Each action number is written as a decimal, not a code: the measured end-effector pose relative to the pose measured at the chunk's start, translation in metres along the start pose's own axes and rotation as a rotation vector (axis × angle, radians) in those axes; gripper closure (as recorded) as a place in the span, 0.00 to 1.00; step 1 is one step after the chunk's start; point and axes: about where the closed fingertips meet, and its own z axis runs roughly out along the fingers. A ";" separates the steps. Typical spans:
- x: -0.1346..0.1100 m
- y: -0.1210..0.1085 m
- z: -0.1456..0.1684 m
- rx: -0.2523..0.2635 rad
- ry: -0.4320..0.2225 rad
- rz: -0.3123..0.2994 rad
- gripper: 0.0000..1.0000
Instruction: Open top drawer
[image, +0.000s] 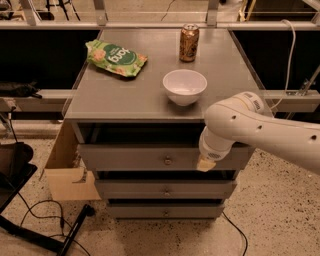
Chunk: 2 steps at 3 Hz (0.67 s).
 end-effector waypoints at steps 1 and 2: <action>0.015 0.015 -0.012 -0.022 0.018 0.028 0.73; 0.014 0.013 -0.017 -0.022 0.018 0.028 0.96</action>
Offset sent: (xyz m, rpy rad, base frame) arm -0.1904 -0.1332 0.0149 -0.1723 0.2770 -0.1596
